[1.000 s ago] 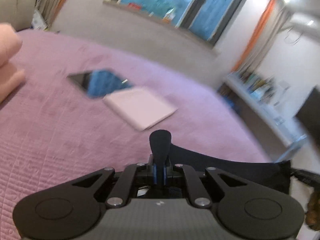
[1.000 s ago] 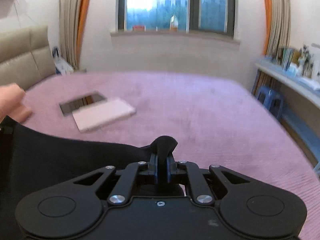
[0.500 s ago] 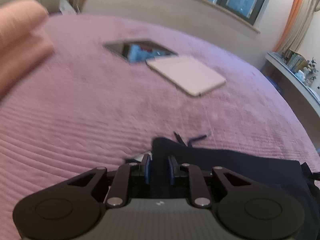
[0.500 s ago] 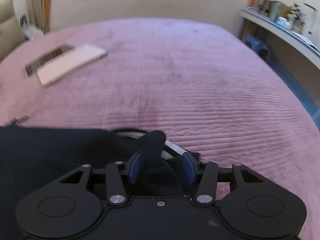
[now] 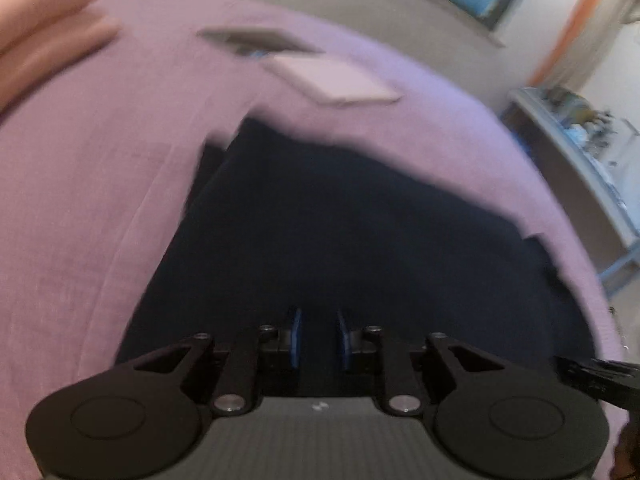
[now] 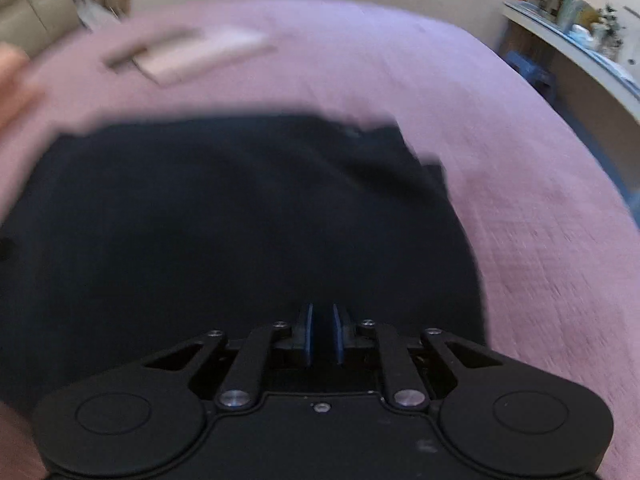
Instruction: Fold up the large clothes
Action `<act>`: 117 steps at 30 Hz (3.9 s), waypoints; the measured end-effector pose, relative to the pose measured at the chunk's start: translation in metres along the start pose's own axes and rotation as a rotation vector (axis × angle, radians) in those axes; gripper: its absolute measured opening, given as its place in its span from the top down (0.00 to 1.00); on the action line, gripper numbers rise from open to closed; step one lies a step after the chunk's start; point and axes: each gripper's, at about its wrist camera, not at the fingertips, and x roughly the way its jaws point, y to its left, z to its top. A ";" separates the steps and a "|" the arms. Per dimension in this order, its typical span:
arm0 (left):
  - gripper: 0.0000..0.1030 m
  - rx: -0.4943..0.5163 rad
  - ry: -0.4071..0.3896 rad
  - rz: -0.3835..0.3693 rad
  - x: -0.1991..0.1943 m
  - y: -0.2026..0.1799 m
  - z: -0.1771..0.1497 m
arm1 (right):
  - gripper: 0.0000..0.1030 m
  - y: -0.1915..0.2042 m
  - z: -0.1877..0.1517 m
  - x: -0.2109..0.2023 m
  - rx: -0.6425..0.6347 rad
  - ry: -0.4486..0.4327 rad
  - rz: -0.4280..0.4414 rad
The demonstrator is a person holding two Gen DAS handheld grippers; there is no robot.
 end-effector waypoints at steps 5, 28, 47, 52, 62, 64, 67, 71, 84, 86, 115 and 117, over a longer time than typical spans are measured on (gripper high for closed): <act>0.93 -0.197 0.023 0.009 -0.018 0.054 -0.014 | 1.00 -0.026 -0.029 -0.010 0.045 0.090 -0.051; 0.56 -0.527 0.092 -0.112 -0.081 0.113 -0.082 | 0.94 0.122 -0.017 -0.035 -0.052 0.043 0.209; 0.52 -0.749 -0.147 -0.265 -0.018 0.106 -0.065 | 0.93 0.078 -0.024 -0.046 0.083 0.007 0.301; 0.92 -0.683 -0.159 -0.202 -0.011 0.089 -0.053 | 0.93 0.088 -0.022 -0.080 0.009 -0.157 0.204; 0.95 -0.237 -0.269 -0.362 -0.060 -0.015 -0.004 | 0.91 0.082 -0.046 -0.039 0.110 -0.074 0.276; 0.95 -0.160 -0.267 -0.426 -0.061 -0.044 0.001 | 0.91 0.068 -0.045 -0.037 0.180 -0.057 0.338; 0.94 -0.049 -0.233 -0.546 -0.052 -0.093 0.006 | 0.92 0.041 -0.045 -0.033 0.262 -0.038 0.432; 0.94 0.065 -0.156 -0.669 -0.037 -0.150 0.002 | 0.93 -0.006 -0.047 -0.055 0.363 -0.083 0.440; 0.92 0.397 0.123 -0.551 0.054 -0.270 -0.075 | 0.84 -0.190 -0.044 -0.076 0.461 -0.139 0.148; 0.92 0.422 0.121 -0.533 0.058 -0.271 -0.078 | 0.65 -0.202 -0.021 -0.070 0.430 -0.163 0.213; 0.90 0.518 0.158 -0.511 0.062 -0.307 -0.067 | 0.83 -0.208 0.099 -0.025 0.321 -0.156 0.540; 0.91 0.497 0.172 -0.441 0.077 -0.296 -0.077 | 0.78 -0.199 0.090 0.009 0.295 -0.090 0.495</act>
